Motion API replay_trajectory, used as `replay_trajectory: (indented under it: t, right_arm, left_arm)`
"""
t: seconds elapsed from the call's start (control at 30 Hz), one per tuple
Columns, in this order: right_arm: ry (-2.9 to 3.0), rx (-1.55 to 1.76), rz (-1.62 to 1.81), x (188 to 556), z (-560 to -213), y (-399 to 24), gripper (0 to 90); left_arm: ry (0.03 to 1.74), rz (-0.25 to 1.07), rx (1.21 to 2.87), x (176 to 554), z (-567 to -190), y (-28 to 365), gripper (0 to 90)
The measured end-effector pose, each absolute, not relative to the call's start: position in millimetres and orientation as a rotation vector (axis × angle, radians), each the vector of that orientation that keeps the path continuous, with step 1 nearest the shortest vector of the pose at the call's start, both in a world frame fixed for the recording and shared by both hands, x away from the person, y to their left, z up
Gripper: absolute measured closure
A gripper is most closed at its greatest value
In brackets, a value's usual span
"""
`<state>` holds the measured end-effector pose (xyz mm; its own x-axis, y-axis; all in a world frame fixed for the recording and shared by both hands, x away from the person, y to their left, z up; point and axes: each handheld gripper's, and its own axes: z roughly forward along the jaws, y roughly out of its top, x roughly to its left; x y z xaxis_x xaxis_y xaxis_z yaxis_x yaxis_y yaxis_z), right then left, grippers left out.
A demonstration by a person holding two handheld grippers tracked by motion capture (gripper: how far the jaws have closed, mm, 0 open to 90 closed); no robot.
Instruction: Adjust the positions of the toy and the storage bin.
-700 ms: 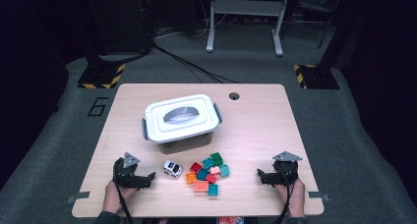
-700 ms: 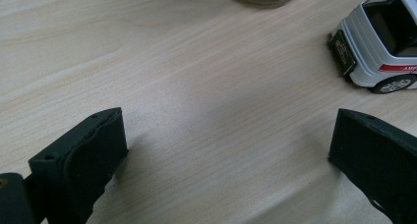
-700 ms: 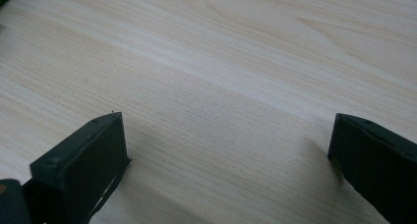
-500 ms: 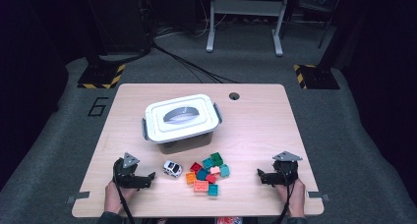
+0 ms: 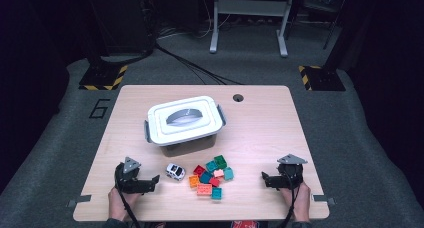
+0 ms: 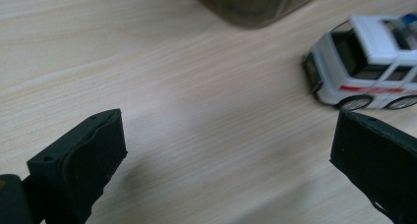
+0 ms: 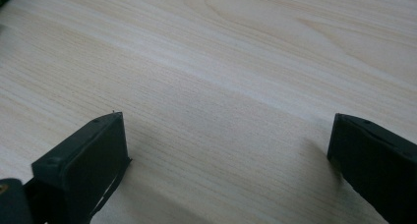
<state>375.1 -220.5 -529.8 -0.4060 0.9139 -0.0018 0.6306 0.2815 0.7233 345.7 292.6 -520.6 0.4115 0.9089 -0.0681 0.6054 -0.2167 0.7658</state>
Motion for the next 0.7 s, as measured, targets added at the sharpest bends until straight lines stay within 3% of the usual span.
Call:
replay_trajectory:
  t: [0.7]
  right_arm:
    - [2.139, 1.384, 0.916, 375.0, -529.9, -220.4, 1.0]
  left_arm:
    - [1.170, 0.496, 1.998, 338.3, -519.6, 223.0, 0.3]
